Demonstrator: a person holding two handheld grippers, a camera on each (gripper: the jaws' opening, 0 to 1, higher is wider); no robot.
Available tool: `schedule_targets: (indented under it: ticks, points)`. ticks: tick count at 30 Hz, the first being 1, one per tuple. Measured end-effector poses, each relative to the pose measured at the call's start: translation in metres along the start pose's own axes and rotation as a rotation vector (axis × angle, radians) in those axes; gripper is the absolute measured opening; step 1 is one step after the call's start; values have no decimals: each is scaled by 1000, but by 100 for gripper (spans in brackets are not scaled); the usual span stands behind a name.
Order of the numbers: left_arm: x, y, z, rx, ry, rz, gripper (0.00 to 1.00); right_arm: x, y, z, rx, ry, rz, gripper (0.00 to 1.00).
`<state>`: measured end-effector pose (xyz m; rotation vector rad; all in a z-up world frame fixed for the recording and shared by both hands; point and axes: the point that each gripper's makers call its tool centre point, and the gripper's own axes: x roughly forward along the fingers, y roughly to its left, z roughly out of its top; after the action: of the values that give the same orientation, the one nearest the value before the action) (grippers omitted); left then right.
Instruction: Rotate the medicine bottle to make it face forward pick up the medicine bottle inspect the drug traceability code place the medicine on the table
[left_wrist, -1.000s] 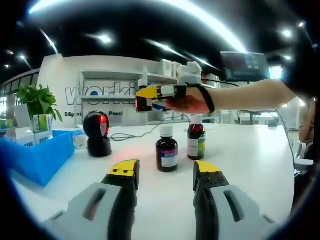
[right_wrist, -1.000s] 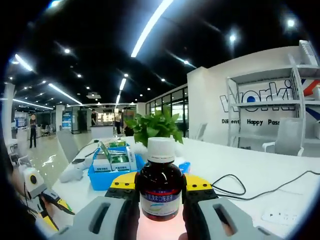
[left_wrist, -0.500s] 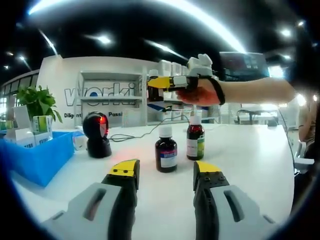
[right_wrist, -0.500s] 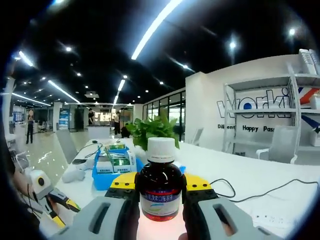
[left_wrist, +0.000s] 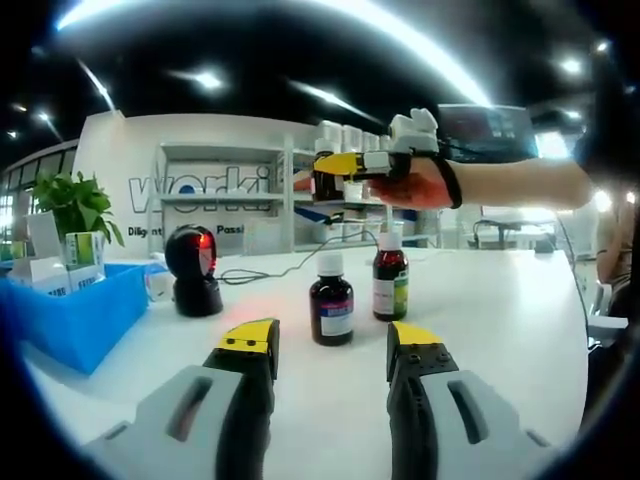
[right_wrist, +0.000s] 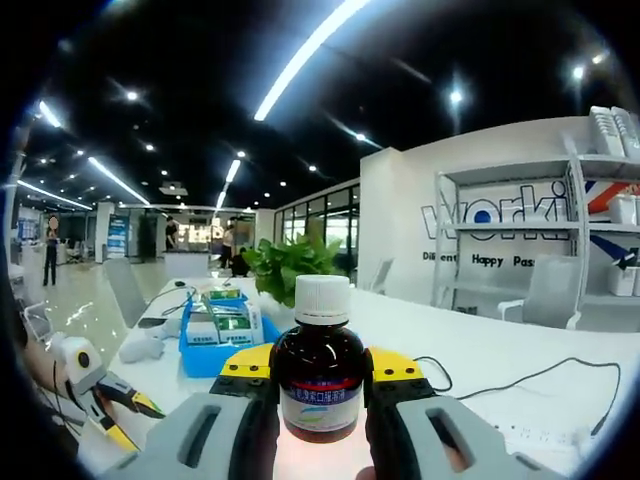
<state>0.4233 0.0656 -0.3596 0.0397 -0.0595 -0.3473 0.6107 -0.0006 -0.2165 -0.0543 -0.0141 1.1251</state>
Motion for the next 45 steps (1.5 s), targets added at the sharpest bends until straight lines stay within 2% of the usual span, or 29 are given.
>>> schedule_targets:
  ticks: [9, 20, 34, 43, 45]
  points:
    - [0, 1, -1, 4, 4, 4, 34, -20, -2, 2, -1, -8, -30, 28]
    - [0, 2, -1, 6, 1, 3, 34, -58, -16, -4, 9, -13, -113, 28]
    - [0, 4, -2, 9, 2, 5, 34, -108, -27, -26, 10, -20, -205, 28]
    - [0, 4, -3, 12, 5, 7, 34, -136, -34, -49, 48, -25, -277, 28]
    - [0, 3, -3, 11, 4, 6, 34, -141, -35, -55, 24, -16, -299, 28]
